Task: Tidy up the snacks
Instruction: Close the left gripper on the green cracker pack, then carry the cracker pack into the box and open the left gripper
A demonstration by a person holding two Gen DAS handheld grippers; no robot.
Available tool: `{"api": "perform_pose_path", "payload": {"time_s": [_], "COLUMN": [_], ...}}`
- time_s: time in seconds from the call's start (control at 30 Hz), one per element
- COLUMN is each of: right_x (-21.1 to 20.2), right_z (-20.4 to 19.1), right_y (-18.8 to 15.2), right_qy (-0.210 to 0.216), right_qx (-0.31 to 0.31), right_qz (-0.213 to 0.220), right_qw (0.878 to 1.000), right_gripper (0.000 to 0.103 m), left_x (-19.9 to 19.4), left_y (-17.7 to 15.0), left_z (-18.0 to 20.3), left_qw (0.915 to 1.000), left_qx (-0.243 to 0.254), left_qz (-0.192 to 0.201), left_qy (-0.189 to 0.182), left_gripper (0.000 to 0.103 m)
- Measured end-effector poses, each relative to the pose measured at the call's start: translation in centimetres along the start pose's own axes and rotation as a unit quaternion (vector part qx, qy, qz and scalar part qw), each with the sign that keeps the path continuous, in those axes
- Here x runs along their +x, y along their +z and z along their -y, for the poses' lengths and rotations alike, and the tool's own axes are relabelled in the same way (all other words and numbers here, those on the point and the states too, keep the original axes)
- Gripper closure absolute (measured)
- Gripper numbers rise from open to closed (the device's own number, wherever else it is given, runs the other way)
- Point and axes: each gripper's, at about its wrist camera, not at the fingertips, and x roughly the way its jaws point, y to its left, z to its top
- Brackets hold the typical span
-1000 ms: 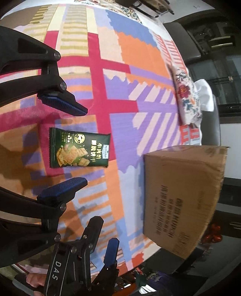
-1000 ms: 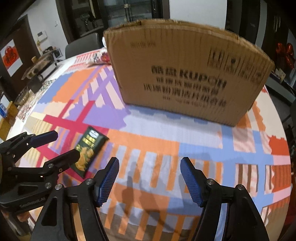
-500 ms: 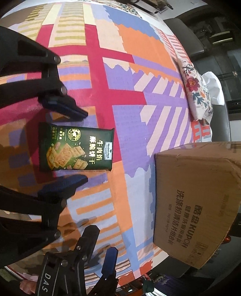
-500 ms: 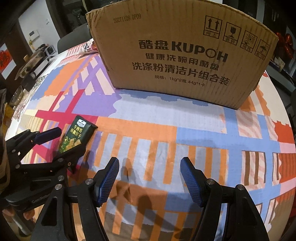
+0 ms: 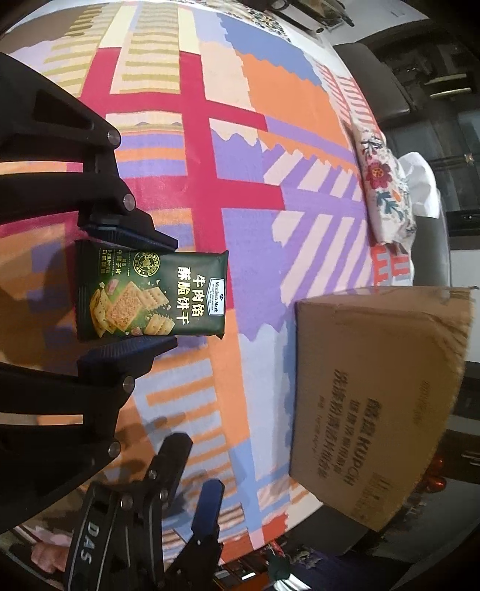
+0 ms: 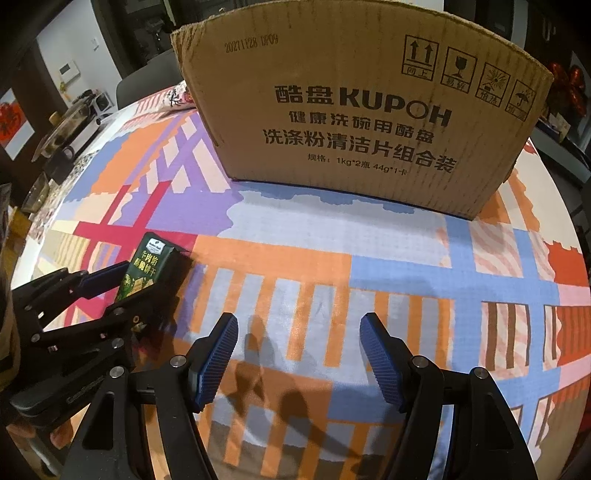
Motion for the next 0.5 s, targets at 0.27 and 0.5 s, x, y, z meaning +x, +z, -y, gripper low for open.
{"api": "perform_pose_path", "payload": {"time_s": [0.27,0.5], "right_x": [-1.9,-5.0], "right_z": [0.9,2.1], "right_y": [0.0,0.6], "right_qy": [0.003,-0.007], "right_qx": [0.007,0.009], "right_qz": [0.019,0.046], "right_qw": [1.000,0.999], "right_gripper": [0.034,0.034], "left_x": [-3.0,-5.5], "left_y": [1.0,2.2], "left_z": [1.3,2.5], "left_qw": [0.9995,0.9983], "left_qx": [0.000,0.004], "left_qz": [0.028,0.057], "left_qy": [-0.011,-0.013], "left_gripper": [0.059,0.059]}}
